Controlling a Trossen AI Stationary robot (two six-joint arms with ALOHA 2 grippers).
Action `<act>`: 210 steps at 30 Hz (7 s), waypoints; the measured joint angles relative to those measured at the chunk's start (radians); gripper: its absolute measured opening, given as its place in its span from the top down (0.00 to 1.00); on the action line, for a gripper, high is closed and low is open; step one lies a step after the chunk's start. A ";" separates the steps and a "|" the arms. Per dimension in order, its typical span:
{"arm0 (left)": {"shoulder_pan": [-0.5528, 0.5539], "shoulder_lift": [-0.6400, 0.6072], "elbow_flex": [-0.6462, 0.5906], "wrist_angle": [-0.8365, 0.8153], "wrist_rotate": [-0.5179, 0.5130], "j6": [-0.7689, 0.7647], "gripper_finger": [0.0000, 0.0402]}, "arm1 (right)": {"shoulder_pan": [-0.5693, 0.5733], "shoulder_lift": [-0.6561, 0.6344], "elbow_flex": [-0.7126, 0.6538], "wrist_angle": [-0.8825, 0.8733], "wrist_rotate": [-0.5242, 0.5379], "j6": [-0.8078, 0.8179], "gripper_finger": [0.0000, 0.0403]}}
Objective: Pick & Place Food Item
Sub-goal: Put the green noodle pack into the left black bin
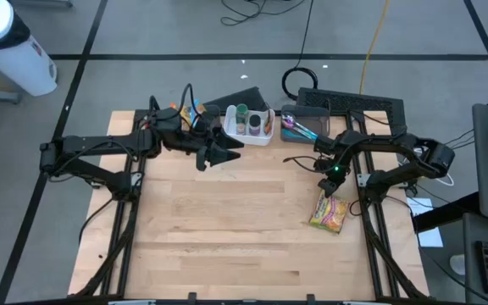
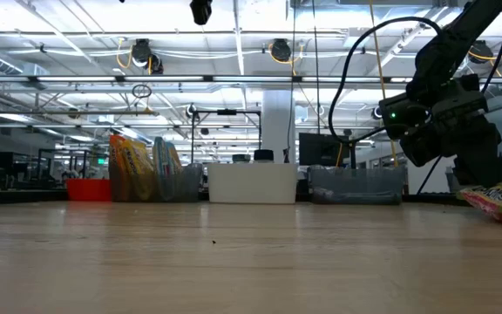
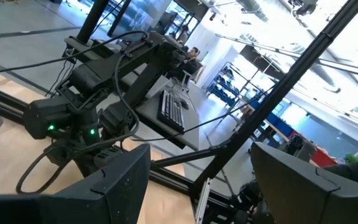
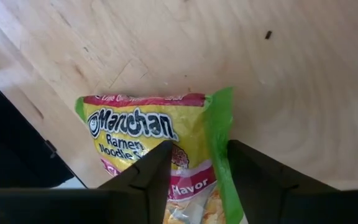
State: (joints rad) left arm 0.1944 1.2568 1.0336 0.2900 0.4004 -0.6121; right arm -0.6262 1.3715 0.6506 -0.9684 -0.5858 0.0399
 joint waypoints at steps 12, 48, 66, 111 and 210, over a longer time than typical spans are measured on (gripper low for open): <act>0.001 0.000 0.000 -0.001 0.014 0.001 0.30 | 0.000 -0.020 0.000 -0.001 -0.022 0.000 0.92; -0.035 0.243 0.030 -0.067 -0.139 0.082 0.30 | 0.185 -0.201 0.427 0.001 0.175 0.181 1.00; -0.034 0.518 0.483 -0.453 -0.142 0.404 0.30 | 0.325 -0.200 0.521 0.214 0.197 0.323 1.00; -0.040 0.532 0.484 -0.474 -0.106 0.348 0.60 | 0.354 -0.201 0.521 0.438 0.135 0.390 1.00; 0.000 0.496 0.483 -0.394 0.022 0.355 0.99 | 0.270 -0.312 0.520 0.238 0.090 0.163 0.69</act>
State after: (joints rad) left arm 0.1944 1.7523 1.5166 -0.1036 0.4221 -0.2569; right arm -0.3565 1.0599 1.1709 -0.7304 -0.4957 0.2030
